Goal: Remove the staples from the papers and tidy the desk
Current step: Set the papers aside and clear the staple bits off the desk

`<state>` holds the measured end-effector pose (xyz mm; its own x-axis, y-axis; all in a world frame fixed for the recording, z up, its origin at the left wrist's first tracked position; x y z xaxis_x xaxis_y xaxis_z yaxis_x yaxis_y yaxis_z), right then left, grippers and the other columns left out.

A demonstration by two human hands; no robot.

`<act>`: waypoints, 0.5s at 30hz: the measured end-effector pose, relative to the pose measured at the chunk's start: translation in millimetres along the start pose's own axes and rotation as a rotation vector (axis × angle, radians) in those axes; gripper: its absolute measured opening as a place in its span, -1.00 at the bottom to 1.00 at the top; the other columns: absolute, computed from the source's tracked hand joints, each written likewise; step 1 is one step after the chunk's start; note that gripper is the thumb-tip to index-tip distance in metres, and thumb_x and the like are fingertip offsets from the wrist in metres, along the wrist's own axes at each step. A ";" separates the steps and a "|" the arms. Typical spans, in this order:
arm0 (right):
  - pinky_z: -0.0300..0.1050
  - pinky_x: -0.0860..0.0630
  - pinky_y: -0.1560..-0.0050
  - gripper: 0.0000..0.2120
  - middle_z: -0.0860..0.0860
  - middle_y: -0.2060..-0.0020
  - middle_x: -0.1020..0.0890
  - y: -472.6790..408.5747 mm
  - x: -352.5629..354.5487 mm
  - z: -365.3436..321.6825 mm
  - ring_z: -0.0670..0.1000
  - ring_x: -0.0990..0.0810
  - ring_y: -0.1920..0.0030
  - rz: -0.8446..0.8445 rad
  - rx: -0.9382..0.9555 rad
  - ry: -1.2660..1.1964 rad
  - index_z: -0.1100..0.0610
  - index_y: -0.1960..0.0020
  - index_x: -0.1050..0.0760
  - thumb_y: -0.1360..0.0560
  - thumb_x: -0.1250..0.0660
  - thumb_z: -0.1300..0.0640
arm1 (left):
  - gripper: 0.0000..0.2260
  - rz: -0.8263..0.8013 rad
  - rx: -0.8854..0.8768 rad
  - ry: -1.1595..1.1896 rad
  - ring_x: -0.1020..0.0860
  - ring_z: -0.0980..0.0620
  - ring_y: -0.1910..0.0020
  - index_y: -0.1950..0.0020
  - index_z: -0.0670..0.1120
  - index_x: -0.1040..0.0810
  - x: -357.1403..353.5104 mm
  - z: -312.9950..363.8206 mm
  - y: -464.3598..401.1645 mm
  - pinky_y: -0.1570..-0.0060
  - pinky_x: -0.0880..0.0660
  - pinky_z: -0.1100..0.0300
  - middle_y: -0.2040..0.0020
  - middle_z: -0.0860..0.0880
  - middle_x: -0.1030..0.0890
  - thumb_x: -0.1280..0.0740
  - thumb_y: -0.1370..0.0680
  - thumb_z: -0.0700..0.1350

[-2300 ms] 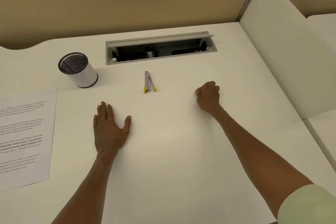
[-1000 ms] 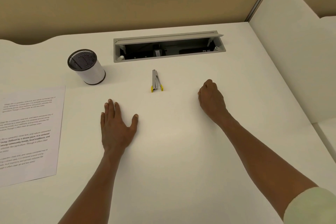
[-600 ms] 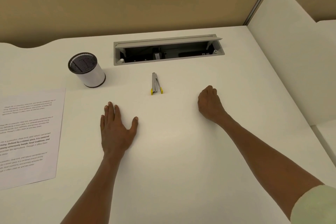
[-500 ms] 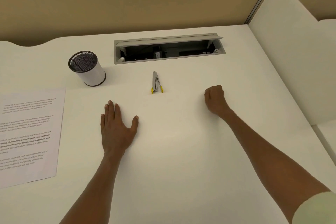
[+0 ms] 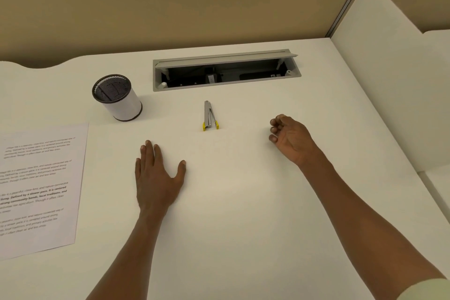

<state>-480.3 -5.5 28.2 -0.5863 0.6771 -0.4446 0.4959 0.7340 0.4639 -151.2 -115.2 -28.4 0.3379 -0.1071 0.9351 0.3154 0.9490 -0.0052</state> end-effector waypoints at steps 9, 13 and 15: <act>-0.19 -0.35 0.34 -0.85 0.02 0.14 -0.51 -1.9 -68.7 6.2 -0.05 -0.41 0.24 -0.309 -0.043 -0.141 0.08 0.15 -0.45 -0.57 -0.18 0.12 | -0.17 0.014 -0.013 0.018 0.04 0.00 -0.64 -0.61 -0.21 -0.16 -0.8 -1.0 -0.6 -0.60 0.03 0.02 -0.66 -0.10 -0.03 -0.07 -0.52 0.34; -0.19 -0.35 0.33 -0.85 0.02 0.12 -0.50 -3.8 -108.0 12.6 -0.05 -0.40 0.24 -0.400 -0.071 -0.147 0.09 0.13 -0.44 -0.58 -0.17 0.10 | -0.16 0.016 -0.013 0.032 0.07 0.02 -0.64 -0.61 -0.20 -0.15 -0.6 -0.9 -0.7 -0.60 0.06 0.04 -0.66 -0.09 -0.01 -0.03 -0.52 0.35; -0.19 -0.34 0.33 -0.85 0.03 0.12 -0.51 -5.0 -127.9 17.1 -0.04 -0.40 0.24 -0.428 -0.085 -0.138 0.10 0.13 -0.44 -0.58 -0.18 0.11 | -0.16 0.016 -0.013 0.032 0.08 0.03 -0.64 -0.62 -0.20 -0.14 -0.4 -0.8 -0.8 -0.60 0.07 0.05 -0.66 -0.08 0.01 -0.02 -0.52 0.35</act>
<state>-396.8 -94.9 69.7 -0.6331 0.3181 -0.7057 0.1696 0.9465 0.2746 -150.8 -116.2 -29.1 0.3711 -0.1015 0.9230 0.3209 0.9468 -0.0249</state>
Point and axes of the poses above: each hand's wrist, its own y-axis away from the middle knuckle, its own x-axis out of the back of the hand, z = x × y, the point moved 1 cm from there along -y, towards the middle knuckle
